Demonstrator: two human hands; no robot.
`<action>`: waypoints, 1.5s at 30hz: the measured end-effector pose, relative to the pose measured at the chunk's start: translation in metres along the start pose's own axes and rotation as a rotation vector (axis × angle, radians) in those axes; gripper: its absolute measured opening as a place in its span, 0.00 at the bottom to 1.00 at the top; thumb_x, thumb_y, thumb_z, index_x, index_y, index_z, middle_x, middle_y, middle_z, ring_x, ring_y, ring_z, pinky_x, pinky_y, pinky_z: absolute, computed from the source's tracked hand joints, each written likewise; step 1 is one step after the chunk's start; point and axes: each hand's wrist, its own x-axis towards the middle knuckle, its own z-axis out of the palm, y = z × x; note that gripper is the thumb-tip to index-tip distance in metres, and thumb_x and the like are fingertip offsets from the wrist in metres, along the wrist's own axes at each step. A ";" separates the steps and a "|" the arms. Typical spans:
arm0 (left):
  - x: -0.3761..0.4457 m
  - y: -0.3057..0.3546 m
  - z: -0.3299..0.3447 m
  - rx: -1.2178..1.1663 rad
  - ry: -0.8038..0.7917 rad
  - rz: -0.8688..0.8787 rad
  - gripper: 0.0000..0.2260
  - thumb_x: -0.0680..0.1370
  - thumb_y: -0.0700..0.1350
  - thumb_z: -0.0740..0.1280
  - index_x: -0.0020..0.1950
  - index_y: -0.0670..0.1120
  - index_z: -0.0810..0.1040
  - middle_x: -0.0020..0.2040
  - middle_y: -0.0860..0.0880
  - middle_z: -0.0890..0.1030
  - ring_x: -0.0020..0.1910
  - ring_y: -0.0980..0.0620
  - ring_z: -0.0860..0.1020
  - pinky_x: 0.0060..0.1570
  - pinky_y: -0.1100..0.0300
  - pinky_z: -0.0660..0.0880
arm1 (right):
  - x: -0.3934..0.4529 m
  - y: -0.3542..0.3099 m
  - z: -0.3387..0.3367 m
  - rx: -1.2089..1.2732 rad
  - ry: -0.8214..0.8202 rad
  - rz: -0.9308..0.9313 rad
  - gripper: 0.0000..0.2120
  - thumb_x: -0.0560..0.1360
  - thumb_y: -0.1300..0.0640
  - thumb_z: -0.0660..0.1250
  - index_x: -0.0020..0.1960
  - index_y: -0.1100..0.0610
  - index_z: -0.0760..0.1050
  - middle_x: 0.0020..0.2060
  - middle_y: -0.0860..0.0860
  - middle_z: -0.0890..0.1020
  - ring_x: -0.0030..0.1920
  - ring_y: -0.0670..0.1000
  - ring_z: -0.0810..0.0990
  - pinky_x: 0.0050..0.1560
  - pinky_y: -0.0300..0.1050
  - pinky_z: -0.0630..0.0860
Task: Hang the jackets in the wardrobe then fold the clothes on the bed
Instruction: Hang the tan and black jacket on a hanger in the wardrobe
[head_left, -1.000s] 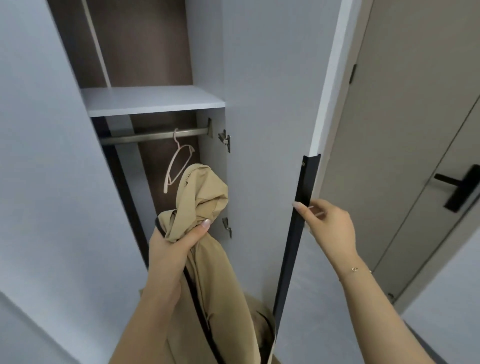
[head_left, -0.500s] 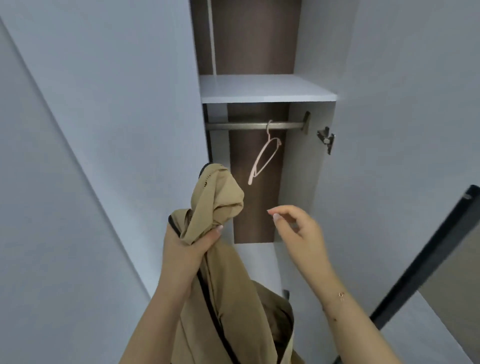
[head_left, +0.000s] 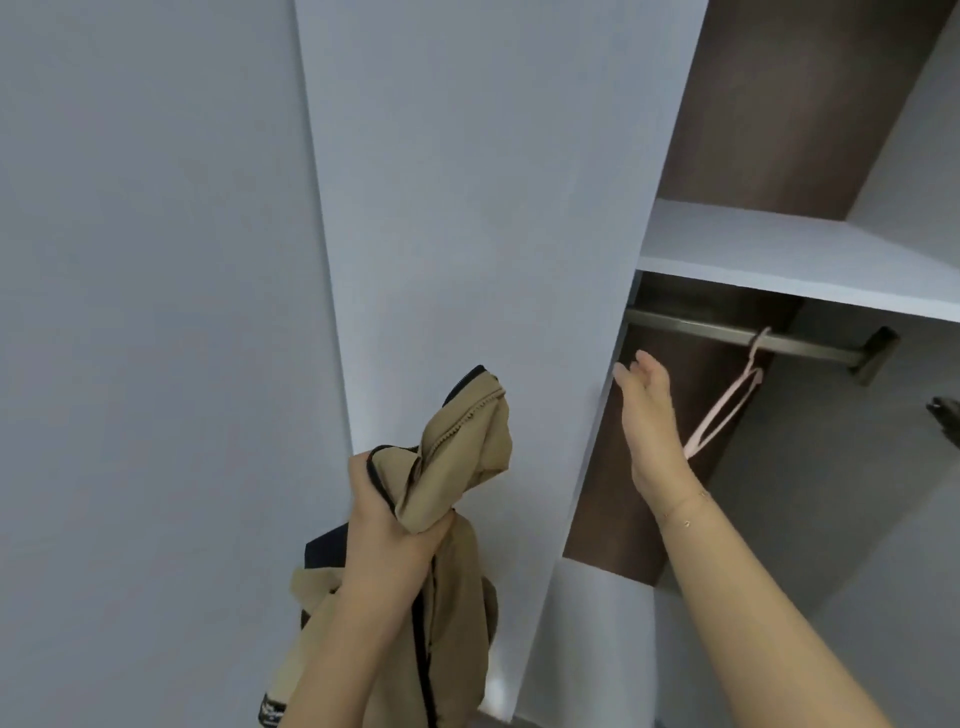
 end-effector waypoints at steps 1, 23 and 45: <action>0.004 0.000 -0.002 0.016 0.014 0.003 0.26 0.71 0.40 0.75 0.46 0.67 0.64 0.42 0.56 0.76 0.36 0.63 0.77 0.32 0.72 0.73 | 0.010 0.001 0.004 0.051 -0.039 0.022 0.27 0.81 0.45 0.59 0.78 0.47 0.57 0.74 0.44 0.65 0.72 0.46 0.65 0.64 0.40 0.61; -0.082 -0.018 -0.068 0.100 0.494 -0.215 0.16 0.71 0.44 0.76 0.52 0.54 0.72 0.43 0.61 0.79 0.42 0.64 0.79 0.43 0.60 0.71 | -0.076 0.024 0.029 0.340 -0.126 -0.206 0.07 0.73 0.50 0.71 0.47 0.53 0.80 0.38 0.43 0.84 0.43 0.40 0.81 0.47 0.31 0.76; -0.176 0.019 -0.245 0.005 0.520 -0.050 0.26 0.60 0.57 0.76 0.48 0.43 0.71 0.36 0.56 0.78 0.35 0.59 0.78 0.40 0.59 0.73 | -0.265 0.024 0.243 -0.160 -0.346 -0.383 0.31 0.79 0.38 0.54 0.79 0.43 0.50 0.77 0.45 0.59 0.76 0.45 0.59 0.67 0.38 0.62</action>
